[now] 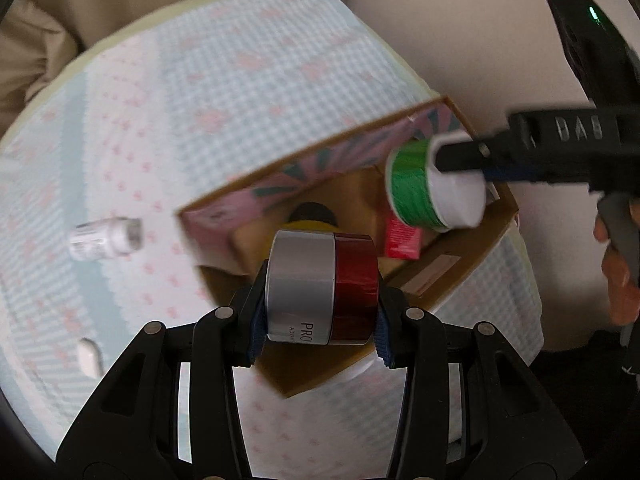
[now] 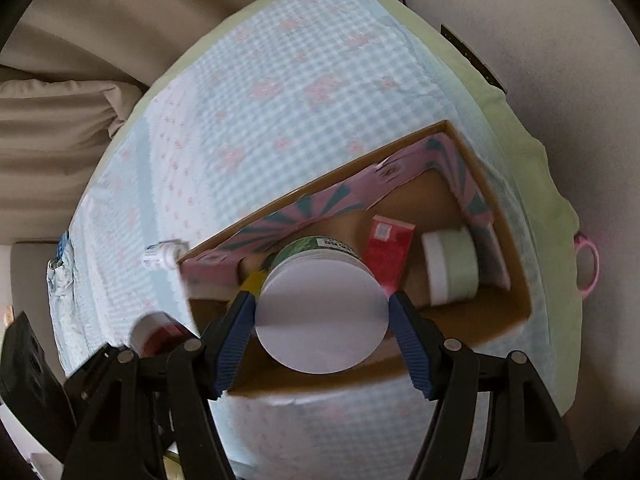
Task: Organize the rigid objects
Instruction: 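Carry the tin and white-lidded jar with both tools over the cardboard box, then open both tools to drop the tin and jar into the box, then move both tools back toward the white earbud case and pill bottle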
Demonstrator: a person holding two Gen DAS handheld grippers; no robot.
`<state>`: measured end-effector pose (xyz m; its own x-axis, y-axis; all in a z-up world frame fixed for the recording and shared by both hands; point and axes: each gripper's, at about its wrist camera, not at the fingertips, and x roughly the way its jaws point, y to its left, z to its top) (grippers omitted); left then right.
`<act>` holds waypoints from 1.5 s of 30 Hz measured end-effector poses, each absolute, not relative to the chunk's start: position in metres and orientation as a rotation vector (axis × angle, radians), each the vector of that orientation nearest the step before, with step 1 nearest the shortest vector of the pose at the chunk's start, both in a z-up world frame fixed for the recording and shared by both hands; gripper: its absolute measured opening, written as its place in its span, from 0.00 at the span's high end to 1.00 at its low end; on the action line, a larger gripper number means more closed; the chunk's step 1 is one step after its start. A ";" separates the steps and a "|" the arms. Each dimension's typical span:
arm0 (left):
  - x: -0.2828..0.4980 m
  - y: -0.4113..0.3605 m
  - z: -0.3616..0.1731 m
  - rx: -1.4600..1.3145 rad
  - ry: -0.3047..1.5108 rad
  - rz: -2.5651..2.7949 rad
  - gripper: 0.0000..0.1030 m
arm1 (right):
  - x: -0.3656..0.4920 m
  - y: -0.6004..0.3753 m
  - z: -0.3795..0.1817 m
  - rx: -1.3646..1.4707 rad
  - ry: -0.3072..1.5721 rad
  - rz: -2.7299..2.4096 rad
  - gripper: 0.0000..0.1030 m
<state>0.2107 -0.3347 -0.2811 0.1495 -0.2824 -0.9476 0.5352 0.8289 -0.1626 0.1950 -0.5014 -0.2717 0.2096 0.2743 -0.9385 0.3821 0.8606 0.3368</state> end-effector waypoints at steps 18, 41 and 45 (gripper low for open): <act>0.209 -0.391 -0.311 0.357 1.335 -0.638 0.00 | 0.233 -0.530 -0.317 0.587 1.401 0.030 0.25; 0.197 -0.323 -0.271 0.311 1.291 -0.516 0.00 | 0.200 -0.531 -0.288 0.548 1.337 -0.064 0.00; 0.189 -0.312 -0.256 0.307 1.270 -0.504 0.00 | 0.192 -0.524 -0.271 0.500 1.319 -0.075 0.00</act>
